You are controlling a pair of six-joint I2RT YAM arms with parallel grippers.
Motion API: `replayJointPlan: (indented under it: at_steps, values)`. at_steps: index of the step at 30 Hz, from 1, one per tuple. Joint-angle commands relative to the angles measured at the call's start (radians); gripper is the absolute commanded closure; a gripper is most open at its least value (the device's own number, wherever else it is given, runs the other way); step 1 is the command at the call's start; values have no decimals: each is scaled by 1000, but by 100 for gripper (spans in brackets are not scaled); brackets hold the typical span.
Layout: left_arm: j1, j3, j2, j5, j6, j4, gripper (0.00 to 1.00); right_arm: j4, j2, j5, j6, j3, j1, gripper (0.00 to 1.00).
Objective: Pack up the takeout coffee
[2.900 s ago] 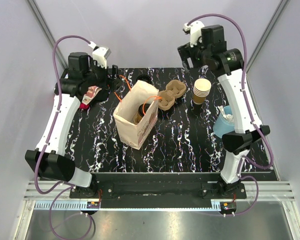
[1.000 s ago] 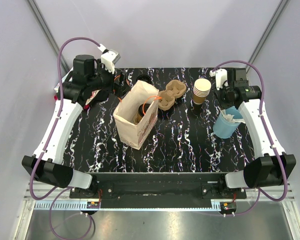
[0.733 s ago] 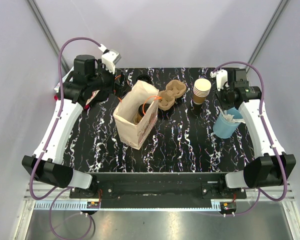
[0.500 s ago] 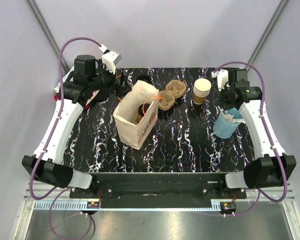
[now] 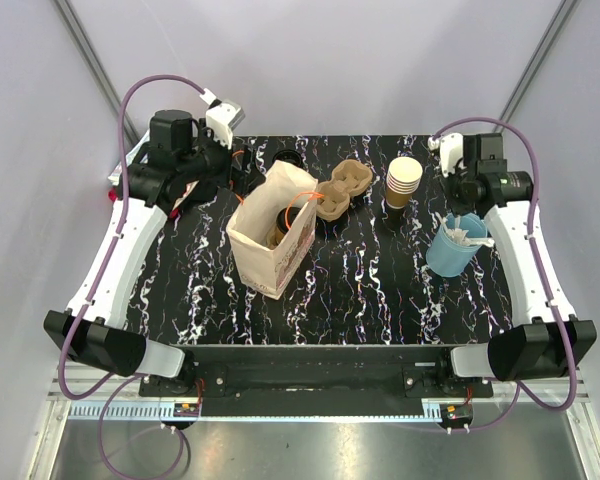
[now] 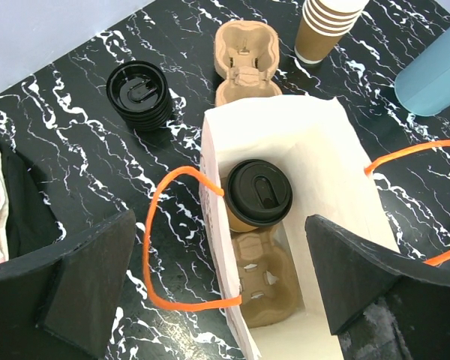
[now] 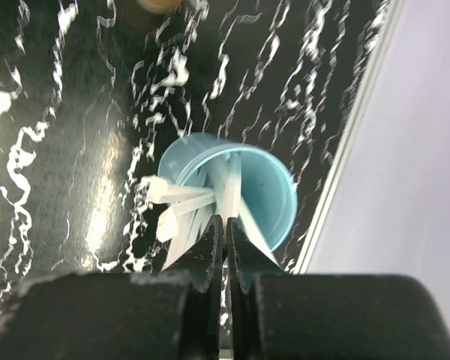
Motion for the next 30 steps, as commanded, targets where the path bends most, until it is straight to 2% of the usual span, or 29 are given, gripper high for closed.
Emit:
replayJointPlan:
  at_steps: [1,6,13,18,24,30]
  values:
    - [-17,0,-6,31,17,45,1,-3,-36,17,2,150,-7,99]
    - [-31,8,0,34,31,37,1,-17,-17,-5,21,319,-6,100]
    - [-36,36,13,28,34,29,1,-87,49,-225,50,589,0,100]
    - [-34,62,20,22,39,5,1,-98,101,-269,35,767,54,100]
    - [-33,129,23,-10,80,-55,1,-123,199,-258,9,959,229,100]
    - [36,267,63,-30,76,-133,1,-78,259,-282,7,1023,433,100]
